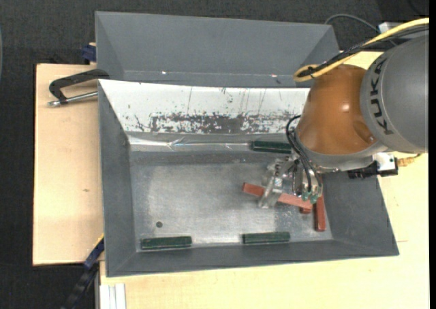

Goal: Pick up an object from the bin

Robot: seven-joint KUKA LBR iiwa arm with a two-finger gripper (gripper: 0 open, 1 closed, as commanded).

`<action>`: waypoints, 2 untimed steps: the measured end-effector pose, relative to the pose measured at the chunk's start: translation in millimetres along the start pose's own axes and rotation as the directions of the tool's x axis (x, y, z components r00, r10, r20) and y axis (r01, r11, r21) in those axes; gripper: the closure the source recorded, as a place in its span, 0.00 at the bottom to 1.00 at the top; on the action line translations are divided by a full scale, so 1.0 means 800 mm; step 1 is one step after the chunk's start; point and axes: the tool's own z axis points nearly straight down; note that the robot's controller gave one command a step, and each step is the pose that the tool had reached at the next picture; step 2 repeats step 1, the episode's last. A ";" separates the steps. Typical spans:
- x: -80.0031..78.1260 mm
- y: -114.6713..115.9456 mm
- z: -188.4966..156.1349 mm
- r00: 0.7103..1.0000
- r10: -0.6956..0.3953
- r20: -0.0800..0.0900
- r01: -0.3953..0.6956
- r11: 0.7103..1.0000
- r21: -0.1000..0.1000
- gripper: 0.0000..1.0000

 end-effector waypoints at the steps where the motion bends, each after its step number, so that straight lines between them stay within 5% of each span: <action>1: -0.003 0.001 -0.015 1.000 -0.001 0.008 0.001 1.000 -0.002 1.00; 2: -0.003 0.001 -0.015 1.000 -0.001 0.008 0.001 1.000 -0.002 1.00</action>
Offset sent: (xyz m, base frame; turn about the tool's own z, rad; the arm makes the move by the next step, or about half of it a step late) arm -0.0002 0.0000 0.0002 0.0000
